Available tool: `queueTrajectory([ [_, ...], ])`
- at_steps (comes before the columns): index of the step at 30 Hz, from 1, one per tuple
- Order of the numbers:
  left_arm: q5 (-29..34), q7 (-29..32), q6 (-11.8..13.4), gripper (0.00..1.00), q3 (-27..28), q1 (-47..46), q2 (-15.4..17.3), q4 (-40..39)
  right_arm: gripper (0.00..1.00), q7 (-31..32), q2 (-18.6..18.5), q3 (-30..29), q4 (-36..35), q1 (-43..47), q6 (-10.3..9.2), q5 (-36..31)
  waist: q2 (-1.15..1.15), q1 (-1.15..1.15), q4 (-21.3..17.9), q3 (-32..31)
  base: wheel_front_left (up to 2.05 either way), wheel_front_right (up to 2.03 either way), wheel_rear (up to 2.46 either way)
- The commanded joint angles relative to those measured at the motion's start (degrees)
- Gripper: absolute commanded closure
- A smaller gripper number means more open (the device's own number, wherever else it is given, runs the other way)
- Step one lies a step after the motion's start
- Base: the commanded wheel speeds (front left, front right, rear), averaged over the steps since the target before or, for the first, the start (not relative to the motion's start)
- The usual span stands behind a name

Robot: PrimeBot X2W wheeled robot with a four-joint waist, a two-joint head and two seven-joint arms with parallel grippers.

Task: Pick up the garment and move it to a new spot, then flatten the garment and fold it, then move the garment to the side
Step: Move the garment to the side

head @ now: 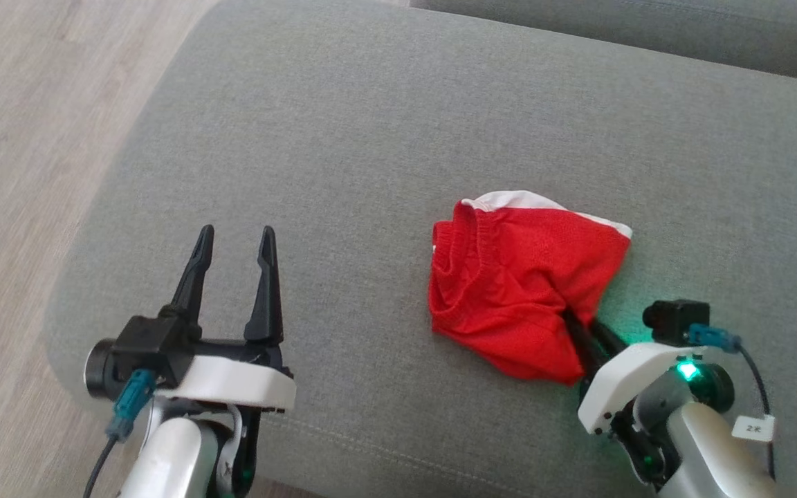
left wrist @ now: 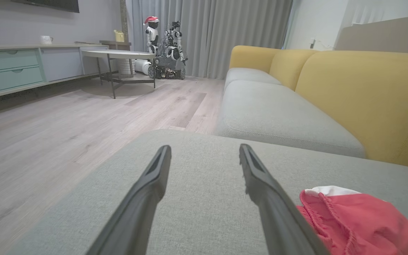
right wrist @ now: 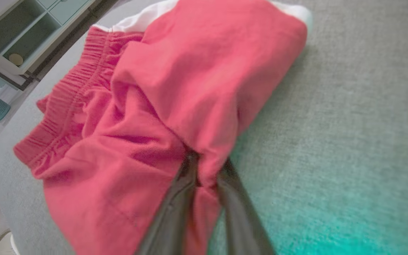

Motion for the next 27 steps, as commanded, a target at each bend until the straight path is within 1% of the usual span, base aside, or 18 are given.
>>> queueTrajectory([
  [1,0.5,-0.7,-0.2,0.0,2.5,-2.2,0.1,-2.1,1.0,0.8,-0.1,1.9,0.0,0.1,-0.04,0.2,0.0,0.0,-0.4,0.0,0.0,0.0,0.0],
  [5,1.4,-0.7,-0.9,0.0,3.1,-2.0,-0.3,-2.3,1.0,0.5,-0.7,2.5,-0.8,-0.5,-0.04,-0.8,0.0,0.0,-2.6,0.0,0.0,0.0,0.0],
  [8,1.9,-0.7,-1.3,0.0,3.6,-1.8,-0.4,-2.6,1.0,0.2,-1.4,3.4,-1.9,-1.2,-0.04,-2.7,0.0,0.0,-5.5,0.4,0.0,0.0,0.0],
  [12,2.6,-0.7,-1.9,0.0,4.2,-1.9,-0.4,-3.0,1.0,-0.1,-2.1,4.2,-3.7,-1.7,-0.04,-4.7,0.0,0.0,-10.9,1.0,0.0,0.0,0.0],
  [17,3.3,-0.7,-2.3,0.0,5.1,-2.7,0.0,-3.5,1.0,0.4,-3.6,4.9,-6.3,-2.5,-0.04,-6.0,0.0,0.0,-19.1,2.3,0.0,0.0,0.0],
  [21,4.0,-0.7,-2.6,0.0,5.2,-4.0,0.3,-3.9,1.0,0.8,-5.9,5.4,-7.8,-4.1,-0.04,-6.0,0.0,0.0,-25.5,3.7,0.0,0.0,0.0],
  [24,4.5,-0.7,-3.1,0.0,4.9,-5.2,0.6,-3.8,1.0,1.0,-8.3,6.1,-8.5,-5.9,-0.04,-5.7,0.0,0.0,-29.2,4.8,0.0,0.0,0.0],
  [27,4.9,-0.6,-3.6,0.0,4.4,-6.4,1.0,-3.5,1.0,1.5,-11.5,7.3,-9.1,-8.1,-0.04,-5.4,0.0,0.0,-32.4,6.5,0.0,0.0,0.0],
])
